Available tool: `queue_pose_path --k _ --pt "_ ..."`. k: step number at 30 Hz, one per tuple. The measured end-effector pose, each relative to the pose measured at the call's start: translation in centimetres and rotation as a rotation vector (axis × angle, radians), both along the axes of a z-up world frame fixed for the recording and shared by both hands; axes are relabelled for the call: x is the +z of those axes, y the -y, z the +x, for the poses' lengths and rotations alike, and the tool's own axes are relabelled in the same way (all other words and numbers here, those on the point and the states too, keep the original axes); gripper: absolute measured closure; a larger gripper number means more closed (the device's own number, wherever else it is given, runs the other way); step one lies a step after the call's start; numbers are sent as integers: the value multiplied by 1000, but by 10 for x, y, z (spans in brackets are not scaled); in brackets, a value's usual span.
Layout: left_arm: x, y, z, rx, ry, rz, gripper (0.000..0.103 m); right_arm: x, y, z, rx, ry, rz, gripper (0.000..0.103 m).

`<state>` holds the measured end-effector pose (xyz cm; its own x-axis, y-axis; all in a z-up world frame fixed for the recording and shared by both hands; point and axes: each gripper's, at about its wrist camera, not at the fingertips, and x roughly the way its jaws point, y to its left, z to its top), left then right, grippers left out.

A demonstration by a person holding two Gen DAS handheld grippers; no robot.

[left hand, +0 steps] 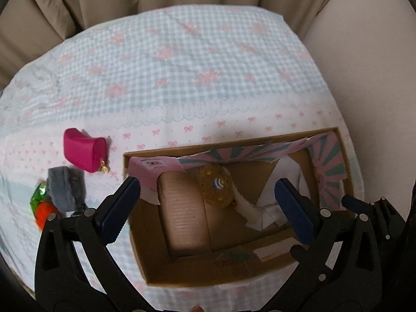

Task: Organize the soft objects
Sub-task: 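Release both items in the box and move both tools back to the pile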

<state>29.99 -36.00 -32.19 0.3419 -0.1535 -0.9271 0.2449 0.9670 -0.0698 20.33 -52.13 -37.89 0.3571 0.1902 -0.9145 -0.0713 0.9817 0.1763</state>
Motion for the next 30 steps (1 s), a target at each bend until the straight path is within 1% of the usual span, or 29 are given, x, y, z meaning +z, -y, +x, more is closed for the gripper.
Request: queue_pose_path --k 7,11,15,16,19,24,27,30 --pt "54 -11 -23 -1 82 -35 0 51 -4 -18 -26 80 -19 0" --pt "90 -23 -46 -1 128 -67 0 84 -9 -35 -38 138 -20 0" --pt "131 -39 -75 -4 192 -90 0 120 -19 -53 -41 198 -53 0" --pt "137 -42 -80 -4 204 -92 0 131 -21 -58 -47 210 -56 0" --pt "166 -60 -103 3 255 -101 0 156 -27 -71 -62 240 -51 0" --pt "202 -93 -136 29 302 -127 0 191 -40 -91 -98 299 -55 0" --pt "220 -116 -156 50 347 -120 0 211 -52 -105 -105 346 -47 0" --pt "234 -141 -175 75 373 -120 0 228 -66 -117 -112 383 -41 0"
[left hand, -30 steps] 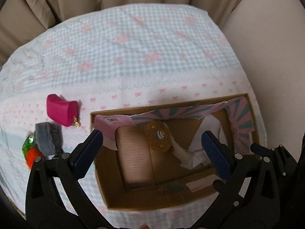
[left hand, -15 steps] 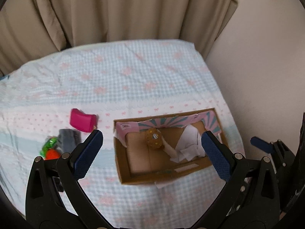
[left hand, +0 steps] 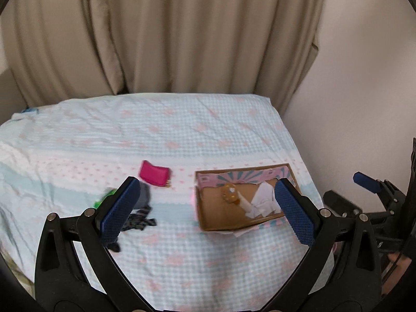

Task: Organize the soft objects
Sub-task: 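Release both items in the box and move both tools back to the pile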

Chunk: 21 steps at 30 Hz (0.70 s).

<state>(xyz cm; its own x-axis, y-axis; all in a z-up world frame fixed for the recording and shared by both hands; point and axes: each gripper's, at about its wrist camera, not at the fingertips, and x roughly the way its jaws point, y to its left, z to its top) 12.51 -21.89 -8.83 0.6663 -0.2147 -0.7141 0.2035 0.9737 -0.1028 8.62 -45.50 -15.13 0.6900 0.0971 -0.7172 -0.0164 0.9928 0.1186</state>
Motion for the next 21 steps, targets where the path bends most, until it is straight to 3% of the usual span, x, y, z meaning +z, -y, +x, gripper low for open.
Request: queue_pose_path --k 10,16,21 --pt "23 -101 -42 92 50 -13 0 31 -64 -33 -14 71 17 0" --pt "15 -179 -40 107 37 -46 0 24 -122 -44 -15 90 9 0" --pt "5 -240 -25 60 10 -21 0 7 -172 -44 -53 66 28 0"
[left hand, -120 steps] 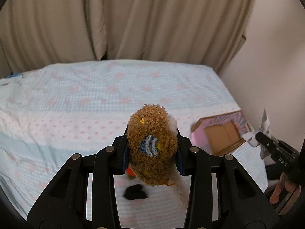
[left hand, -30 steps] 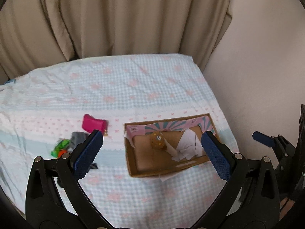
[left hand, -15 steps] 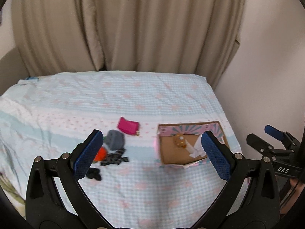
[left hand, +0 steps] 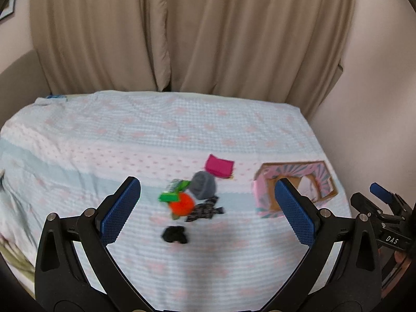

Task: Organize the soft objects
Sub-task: 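Release both items in the box and move both tools back to the pile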

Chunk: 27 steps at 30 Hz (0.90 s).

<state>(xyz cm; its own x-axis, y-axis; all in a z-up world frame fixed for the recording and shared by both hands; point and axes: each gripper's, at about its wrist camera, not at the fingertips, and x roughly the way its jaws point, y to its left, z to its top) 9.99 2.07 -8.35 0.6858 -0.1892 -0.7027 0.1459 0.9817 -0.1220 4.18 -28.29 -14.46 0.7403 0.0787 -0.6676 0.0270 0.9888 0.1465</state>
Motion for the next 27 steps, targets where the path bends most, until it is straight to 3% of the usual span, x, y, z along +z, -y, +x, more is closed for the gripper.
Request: queue_pose_path --k 7,14,20,27 --pt "-30 -72 42 -80 -68 10 0 -37 -70 8 -108 -36 55 0" --pt "-78 -109 105 -158 -145 13 0 -83 -116 38 -249 -89 152 0" --pt "-139 -112 169 -195 -261 -20 2 -126 -141 71 -394 -140 206 0" --pt "-232 -81 232 -269 -441 -32 3 -198 -142 115 -494 -258 289 0"
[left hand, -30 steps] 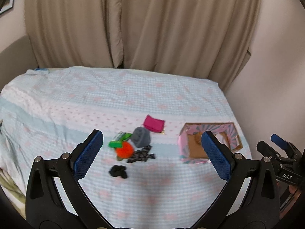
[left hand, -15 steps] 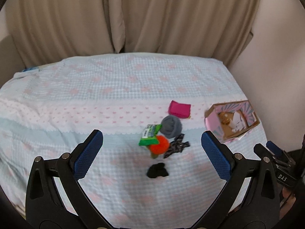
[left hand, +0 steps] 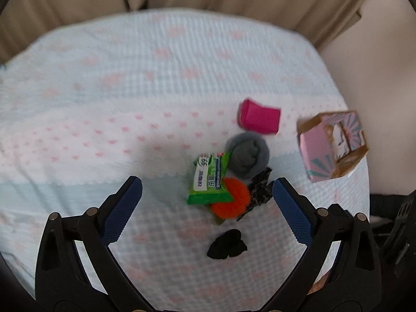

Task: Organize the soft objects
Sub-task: 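Release both items in the box and move both tools back to the pile, then grasp the green wipes pack with left tool while right tool grasps the black ribbon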

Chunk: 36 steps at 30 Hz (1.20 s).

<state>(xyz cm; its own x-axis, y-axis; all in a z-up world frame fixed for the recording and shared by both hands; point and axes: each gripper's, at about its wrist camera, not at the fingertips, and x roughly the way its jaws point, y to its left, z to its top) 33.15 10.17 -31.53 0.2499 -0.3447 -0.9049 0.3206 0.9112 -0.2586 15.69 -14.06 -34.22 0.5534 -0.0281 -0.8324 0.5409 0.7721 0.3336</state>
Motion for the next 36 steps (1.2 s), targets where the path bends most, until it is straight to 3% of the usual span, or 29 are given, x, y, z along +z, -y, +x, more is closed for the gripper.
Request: queue_pose_path --k 5,9,12,17,23,25,31,36 --pt "-60 25 26 -42 -103 3 8 -55 1 23 -94 -72 80 0" --pt "-102 43 38 -78 -149 25 10 -92 2 38 -140 -123 134 13" --pt "-130 53 45 -93 -195 30 21 -116 5 47 -170 -152 168 17" --pt "-162 64 49 -108 -239 40 29 -141 9 58 -211 -160 220 27" --pt "-175 69 49 -105 -268 20 43 -157 8 61 -264 -204 257 40" --pt "-176 71 50 -110 -276 15 56 -158 6 61 -263 -215 244 43" --pt "-176 75 50 -117 -276 17 61 -153 -1 66 -237 -218 221 59" --pt "-163 69 50 -114 -246 17 65 -149 2 64 -224 -204 234 64"
